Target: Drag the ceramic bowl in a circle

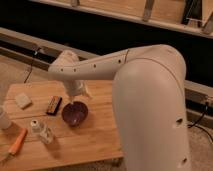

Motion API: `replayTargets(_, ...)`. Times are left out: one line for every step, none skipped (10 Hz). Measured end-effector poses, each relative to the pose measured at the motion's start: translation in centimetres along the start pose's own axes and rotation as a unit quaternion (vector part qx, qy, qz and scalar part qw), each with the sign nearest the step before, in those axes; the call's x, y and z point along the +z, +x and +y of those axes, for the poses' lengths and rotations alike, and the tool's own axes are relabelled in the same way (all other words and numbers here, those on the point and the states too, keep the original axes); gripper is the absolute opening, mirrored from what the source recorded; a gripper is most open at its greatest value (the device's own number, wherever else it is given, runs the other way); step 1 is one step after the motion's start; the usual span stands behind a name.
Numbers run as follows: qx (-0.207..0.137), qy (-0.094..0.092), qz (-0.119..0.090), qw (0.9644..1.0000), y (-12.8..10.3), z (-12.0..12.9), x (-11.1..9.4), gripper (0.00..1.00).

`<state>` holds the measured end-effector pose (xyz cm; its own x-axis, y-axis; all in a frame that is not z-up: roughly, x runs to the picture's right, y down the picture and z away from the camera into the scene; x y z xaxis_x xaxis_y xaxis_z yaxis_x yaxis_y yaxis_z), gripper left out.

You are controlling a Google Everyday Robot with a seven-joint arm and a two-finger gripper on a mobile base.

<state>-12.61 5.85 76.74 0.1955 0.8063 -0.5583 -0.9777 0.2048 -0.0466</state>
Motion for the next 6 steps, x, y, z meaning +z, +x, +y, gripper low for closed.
replayTargets(0.001, 0.0, 0.0, 1.0, -0.01, -0.18, 0.03, 0.65)
replayTargets(0.001, 0.0, 0.0, 1.0, -0.01, -0.16, 0.02, 0.65)
replayTargets(0.0, 0.0, 0.0, 1.0, -0.01, 0.04, 0.0, 0.65)
replayTargets(-0.001, -0.001, 0.0, 1.0, -0.01, 0.13, -0.01, 0.65)
replayTargets(-0.001, -0.001, 0.0, 1.0, -0.01, 0.12, -0.01, 0.65)
replayTargets(-0.001, -0.001, 0.0, 1.0, -0.02, 0.11, -0.01, 0.65)
